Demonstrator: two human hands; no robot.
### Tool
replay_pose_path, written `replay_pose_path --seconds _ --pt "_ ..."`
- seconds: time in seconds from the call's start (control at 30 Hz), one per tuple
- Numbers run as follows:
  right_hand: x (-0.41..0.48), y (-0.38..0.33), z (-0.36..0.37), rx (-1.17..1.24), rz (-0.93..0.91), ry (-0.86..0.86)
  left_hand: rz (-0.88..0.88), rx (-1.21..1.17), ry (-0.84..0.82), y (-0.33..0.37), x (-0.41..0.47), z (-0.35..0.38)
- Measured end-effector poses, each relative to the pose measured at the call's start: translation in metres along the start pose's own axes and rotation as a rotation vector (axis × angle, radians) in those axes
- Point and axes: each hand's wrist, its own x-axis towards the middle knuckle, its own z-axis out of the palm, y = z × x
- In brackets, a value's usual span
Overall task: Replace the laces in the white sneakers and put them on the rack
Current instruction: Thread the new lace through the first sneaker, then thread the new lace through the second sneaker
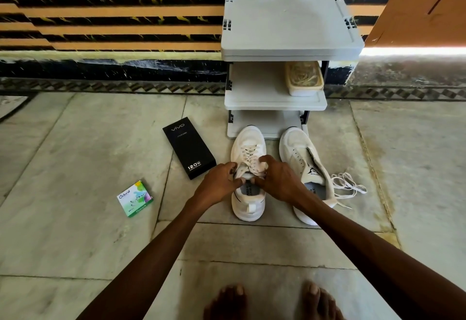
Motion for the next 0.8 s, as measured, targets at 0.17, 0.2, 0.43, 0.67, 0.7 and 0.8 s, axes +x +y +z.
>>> replay_pose_path --seconds 0.17,0.2,0.43,0.67,0.7,0.8 --pt "-0.012 -0.001 -0.001 0.072 -0.019 0.022 -0.017 0.04 0.082 0.003 -0.003 0.003" --pt "-0.015 -0.002 -0.003 0.093 -0.036 0.029 -0.005 0.066 0.109 0.004 -0.004 0.004" --pt "-0.035 0.004 -0.042 0.001 -0.015 0.334 0.252 0.316 0.336 0.034 -0.013 0.004" --pt "-0.042 0.053 -0.075 -0.422 0.397 0.23 0.429 0.045 0.122 0.088 -0.01 0.031" --pt "-0.042 0.062 -0.076 -0.377 0.405 0.139 0.382 0.034 0.046 0.093 -0.005 0.037" --pt "-0.047 0.081 -0.074 -0.237 0.313 0.018 0.25 0.006 -0.102 0.102 0.008 0.055"
